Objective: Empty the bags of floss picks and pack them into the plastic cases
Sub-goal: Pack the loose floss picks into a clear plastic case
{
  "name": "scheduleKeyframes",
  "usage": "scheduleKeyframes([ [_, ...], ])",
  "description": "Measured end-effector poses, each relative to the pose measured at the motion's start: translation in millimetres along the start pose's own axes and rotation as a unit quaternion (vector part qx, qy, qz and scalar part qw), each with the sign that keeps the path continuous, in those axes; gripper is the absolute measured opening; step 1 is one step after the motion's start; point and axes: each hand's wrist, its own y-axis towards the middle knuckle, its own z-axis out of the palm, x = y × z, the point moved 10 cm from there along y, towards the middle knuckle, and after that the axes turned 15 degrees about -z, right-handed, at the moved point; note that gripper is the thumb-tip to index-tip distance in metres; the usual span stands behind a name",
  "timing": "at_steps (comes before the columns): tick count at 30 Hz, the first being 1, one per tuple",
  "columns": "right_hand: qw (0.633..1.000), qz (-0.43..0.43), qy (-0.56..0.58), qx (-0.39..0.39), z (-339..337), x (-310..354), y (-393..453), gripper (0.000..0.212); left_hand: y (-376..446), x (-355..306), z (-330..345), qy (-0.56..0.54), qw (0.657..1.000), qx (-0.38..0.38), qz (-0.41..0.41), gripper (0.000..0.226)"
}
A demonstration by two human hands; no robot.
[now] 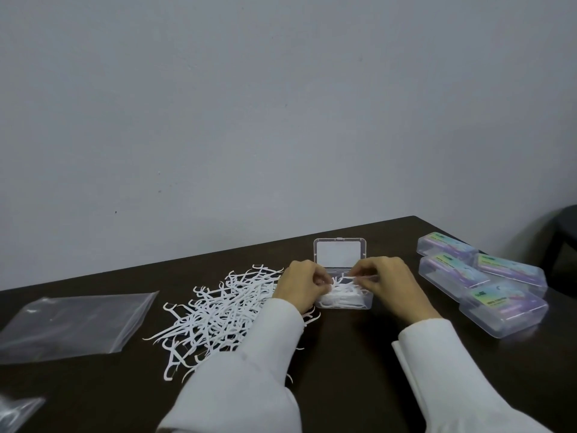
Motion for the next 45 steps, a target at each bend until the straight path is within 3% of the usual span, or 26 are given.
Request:
scheduleKeyframes([
  [5,0.998,0.001,0.041,-0.046,-9,-2,0,0.018,-3,-7,-10,0.011,0.998,-0.052,0.037,0.014],
  [8,0.996,0.004,0.061,-0.067,-10,-4,1,0.020,-2,-9,-13,0.087,0.991,-0.090,0.053,0.023],
  [14,0.998,-0.027,0.063,-0.006,11,4,3,0.021,4,3,-2,-0.021,1.000,0.003,0.015,0.025],
  [17,0.999,-0.035,0.020,0.011,12,9,2,0.019,2,1,-4,-0.012,1.000,-0.007,0.021,0.016],
  [19,0.997,-0.031,-0.068,0.026,9,9,1,0.017,1,0,-4,0.025,0.999,-0.016,0.023,0.011],
  [23,0.992,-0.020,-0.120,0.041,7,5,0,0.017,-2,-4,-3,0.095,0.994,-0.037,0.039,0.017],
  [30,0.970,0.012,-0.230,0.073,4,3,-3,0.019,-2,-3,-1,0.074,0.996,-0.037,0.031,0.011],
  [35,0.974,0.013,-0.216,0.062,-3,6,-6,0.016,1,3,-4,0.041,0.999,-0.032,0.002,0.007],
  [41,0.993,0.008,-0.117,-0.017,-16,8,-5,0.014,4,3,-2,-0.025,1.000,-0.007,0.005,0.009],
  [45,0.997,0.018,-0.072,-0.023,-8,4,-3,0.013,5,2,-6,-0.047,0.999,-0.022,0.009,0.002],
])
